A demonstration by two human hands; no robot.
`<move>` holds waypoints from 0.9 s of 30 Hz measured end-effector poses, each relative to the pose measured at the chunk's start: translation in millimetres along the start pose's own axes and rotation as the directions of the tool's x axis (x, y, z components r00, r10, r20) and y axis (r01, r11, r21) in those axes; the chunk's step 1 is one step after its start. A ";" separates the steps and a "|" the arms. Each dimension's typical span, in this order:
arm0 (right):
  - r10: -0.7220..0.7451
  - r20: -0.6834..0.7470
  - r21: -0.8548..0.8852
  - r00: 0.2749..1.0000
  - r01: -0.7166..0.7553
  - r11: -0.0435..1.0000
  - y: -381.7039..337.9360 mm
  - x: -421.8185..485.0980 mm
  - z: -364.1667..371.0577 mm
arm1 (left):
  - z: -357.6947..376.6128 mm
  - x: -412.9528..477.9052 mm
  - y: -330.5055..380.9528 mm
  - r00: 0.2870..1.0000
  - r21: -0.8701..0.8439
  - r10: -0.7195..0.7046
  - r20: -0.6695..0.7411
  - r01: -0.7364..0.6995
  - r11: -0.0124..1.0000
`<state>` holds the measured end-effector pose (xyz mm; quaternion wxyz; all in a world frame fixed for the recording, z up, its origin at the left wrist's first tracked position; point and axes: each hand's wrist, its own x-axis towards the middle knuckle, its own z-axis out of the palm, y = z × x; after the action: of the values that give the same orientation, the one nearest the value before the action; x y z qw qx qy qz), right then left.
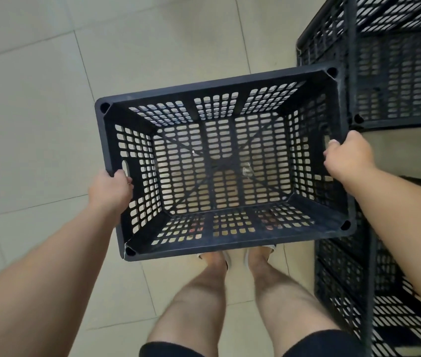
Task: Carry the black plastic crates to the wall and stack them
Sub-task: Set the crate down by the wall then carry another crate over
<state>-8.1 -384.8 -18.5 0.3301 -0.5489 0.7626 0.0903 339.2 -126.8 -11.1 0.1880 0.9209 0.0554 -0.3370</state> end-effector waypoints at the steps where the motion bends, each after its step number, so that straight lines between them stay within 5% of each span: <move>1: 0.001 0.002 -0.006 1.000 -0.001 1.000 -1.7 -9.1 -11.8 | -10.2 -9.9 4.0 1.000 -0.008 -0.004 0.001 0.004 1.000; 18: -0.059 -0.073 -0.140 0.996 0.048 0.989 -79.9 -215.1 -245.3 | -227.8 -215.8 55.0 0.999 -0.009 -0.016 -0.029 0.016 1.000; 27: -0.247 -0.041 -0.241 0.968 0.230 0.943 -116.2 -284.7 -322.4 | -303.7 -314.6 31.8 0.992 -0.151 -0.099 -0.083 0.085 0.985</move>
<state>16.8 -368.9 426.1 0.2441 -0.6751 0.6858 0.1197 287.4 -31.9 413.7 0.2371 0.9152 0.1312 -0.2982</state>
